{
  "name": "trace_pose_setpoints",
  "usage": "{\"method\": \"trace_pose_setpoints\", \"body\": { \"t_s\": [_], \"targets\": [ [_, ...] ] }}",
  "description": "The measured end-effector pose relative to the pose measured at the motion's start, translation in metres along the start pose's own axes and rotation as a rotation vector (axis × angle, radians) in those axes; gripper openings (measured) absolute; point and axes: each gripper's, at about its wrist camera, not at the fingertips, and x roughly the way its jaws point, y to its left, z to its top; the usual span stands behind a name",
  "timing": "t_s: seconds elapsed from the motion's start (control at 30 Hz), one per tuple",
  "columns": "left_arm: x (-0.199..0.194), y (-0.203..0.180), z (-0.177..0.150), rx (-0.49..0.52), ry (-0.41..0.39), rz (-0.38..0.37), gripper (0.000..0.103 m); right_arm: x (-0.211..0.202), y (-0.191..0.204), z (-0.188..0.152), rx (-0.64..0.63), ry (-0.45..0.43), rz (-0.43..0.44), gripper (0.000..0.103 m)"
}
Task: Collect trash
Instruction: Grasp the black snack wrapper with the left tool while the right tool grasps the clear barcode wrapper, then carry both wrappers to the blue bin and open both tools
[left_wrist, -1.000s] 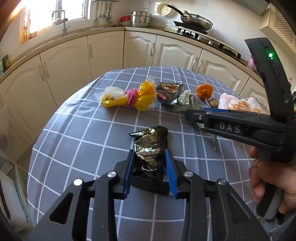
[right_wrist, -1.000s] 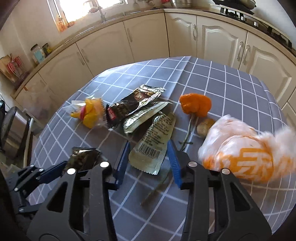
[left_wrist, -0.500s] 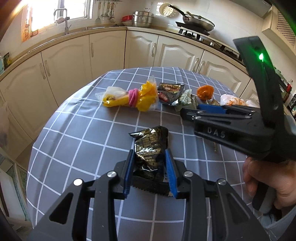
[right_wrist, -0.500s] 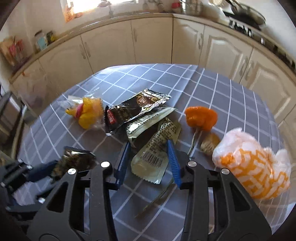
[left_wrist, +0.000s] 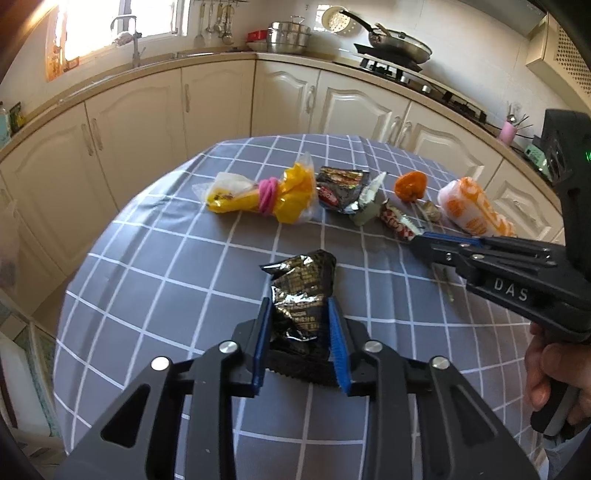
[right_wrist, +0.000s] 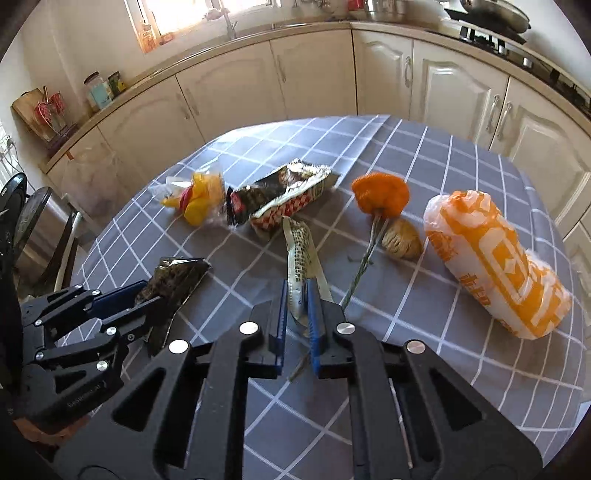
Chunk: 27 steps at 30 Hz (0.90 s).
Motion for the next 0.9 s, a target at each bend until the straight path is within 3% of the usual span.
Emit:
{"method": "trace_pose_setpoints", "body": {
  "t_s": [0.17,0.23,0.37,0.43,0.63,0.9],
  "targets": [
    [0.003,-0.002,0.009,0.018,-0.001,0.004,0.031,0.014,0.0,0.006,-0.018,0.009,-0.025,0.023],
    [0.008,-0.003,0.01,0.025,0.01,-0.005,0.028,0.015,0.002,0.007,-0.02,0.005,-0.026,0.023],
    [0.008,-0.001,0.01,0.005,0.016,-0.035,0.02,0.012,0.001,0.004,-0.014,0.013,0.017,0.008],
    [0.004,-0.001,0.008,-0.011,0.007,-0.047,0.013,0.005,-0.004,0.0,0.017,0.002,0.051,0.008],
    [-0.005,-0.003,0.001,-0.031,-0.002,-0.047,0.011,-0.028,-0.019,-0.013,0.119,-0.043,0.183,0.008],
    [-0.035,-0.026,0.007,-0.025,-0.057,-0.091,0.011,-0.096,-0.053,-0.031,0.216,-0.166,0.273,0.008]
  ]
}}
